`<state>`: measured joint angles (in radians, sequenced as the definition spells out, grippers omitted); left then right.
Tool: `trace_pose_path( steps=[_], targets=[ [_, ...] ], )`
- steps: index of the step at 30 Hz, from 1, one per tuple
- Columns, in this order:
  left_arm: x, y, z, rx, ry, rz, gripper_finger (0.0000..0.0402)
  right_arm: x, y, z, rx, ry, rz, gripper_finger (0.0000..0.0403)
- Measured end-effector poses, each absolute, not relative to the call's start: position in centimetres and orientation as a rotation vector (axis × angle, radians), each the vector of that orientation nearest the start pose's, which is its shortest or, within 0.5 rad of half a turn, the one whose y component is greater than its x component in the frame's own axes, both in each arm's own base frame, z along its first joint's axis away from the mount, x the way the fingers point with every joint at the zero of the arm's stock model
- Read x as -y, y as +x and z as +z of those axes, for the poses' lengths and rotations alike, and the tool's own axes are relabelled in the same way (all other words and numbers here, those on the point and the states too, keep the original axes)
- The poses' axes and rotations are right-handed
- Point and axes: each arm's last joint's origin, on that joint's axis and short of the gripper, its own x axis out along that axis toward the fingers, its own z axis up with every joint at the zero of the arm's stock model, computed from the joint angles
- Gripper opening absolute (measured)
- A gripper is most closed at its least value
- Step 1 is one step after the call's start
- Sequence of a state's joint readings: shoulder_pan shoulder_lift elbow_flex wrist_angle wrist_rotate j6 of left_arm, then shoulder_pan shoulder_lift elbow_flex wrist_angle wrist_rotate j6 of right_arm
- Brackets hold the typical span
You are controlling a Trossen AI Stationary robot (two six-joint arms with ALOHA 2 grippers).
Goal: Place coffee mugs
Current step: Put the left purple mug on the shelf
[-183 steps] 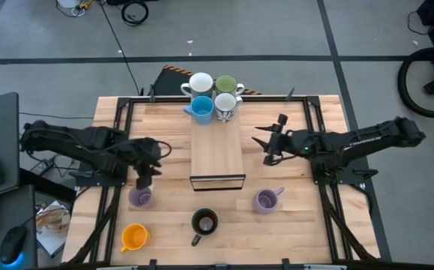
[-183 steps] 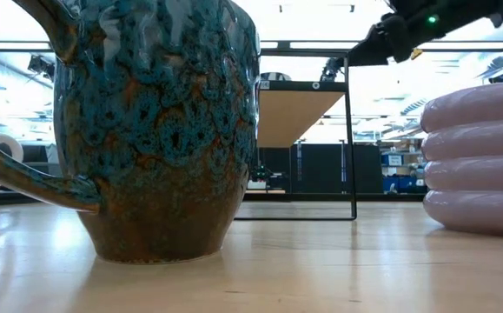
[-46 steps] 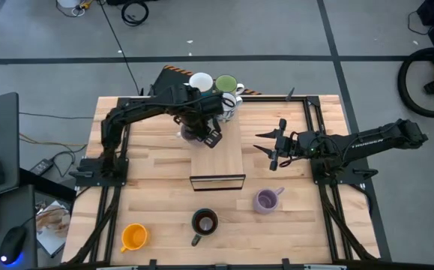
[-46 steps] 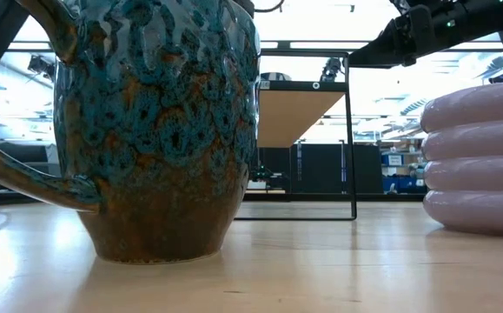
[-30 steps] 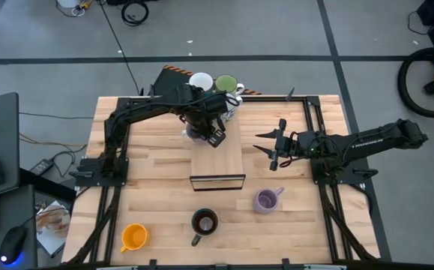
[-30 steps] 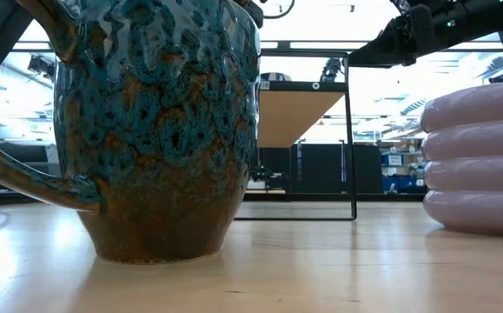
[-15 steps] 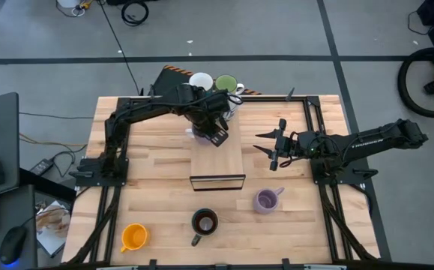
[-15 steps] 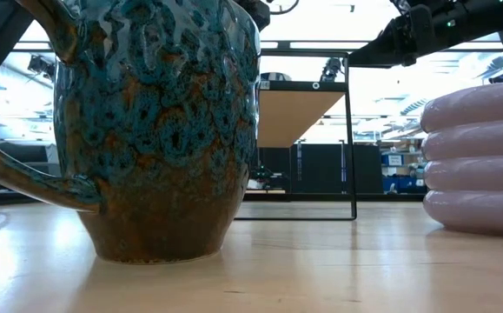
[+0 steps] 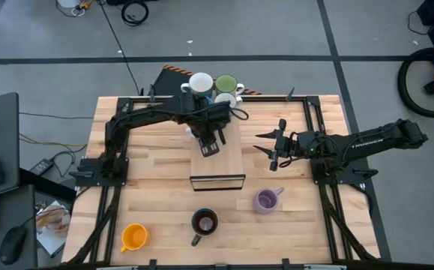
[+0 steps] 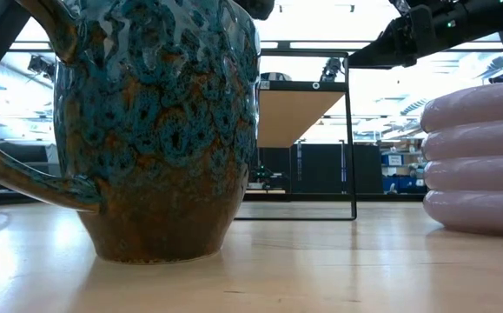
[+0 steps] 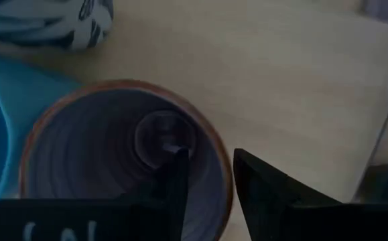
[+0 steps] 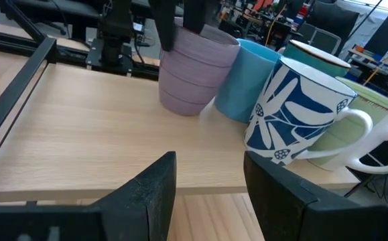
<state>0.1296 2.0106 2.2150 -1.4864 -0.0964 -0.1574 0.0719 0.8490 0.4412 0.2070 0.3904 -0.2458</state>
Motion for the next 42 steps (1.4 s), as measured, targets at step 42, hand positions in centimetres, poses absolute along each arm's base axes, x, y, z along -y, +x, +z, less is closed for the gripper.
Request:
trace_pose_path(
  steps=[42],
  targets=[
    [-0.8, 38.2, 36.7, -1.260, 0.356, 0.305, 0.0126, -0.3, 18.7, 24.1, -0.231, -0.280, -0.266, 0.0181]
  ],
)
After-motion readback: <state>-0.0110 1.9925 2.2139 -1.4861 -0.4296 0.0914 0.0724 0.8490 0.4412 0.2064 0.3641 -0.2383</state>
